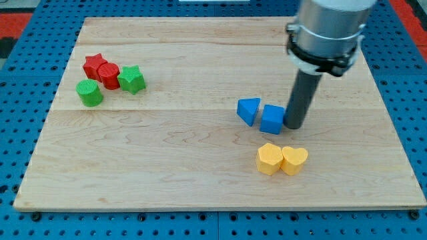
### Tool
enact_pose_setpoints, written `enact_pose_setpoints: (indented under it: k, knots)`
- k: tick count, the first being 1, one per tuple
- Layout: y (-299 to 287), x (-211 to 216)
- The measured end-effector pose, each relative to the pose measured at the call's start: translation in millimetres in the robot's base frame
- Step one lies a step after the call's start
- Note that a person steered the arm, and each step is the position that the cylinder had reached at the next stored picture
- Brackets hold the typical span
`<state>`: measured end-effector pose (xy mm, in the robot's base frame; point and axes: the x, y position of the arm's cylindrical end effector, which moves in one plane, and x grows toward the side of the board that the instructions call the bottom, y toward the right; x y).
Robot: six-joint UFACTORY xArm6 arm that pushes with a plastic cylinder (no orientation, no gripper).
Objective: Push the green star to the green circle
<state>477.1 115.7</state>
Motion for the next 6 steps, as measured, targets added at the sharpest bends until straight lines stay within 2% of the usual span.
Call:
enact_pose_setpoints:
  k: [2, 3, 4, 5, 6]
  knots:
    - [20, 7]
    - [22, -56]
    - [-71, -127]
    - [-195, -142]
    - [-267, -119]
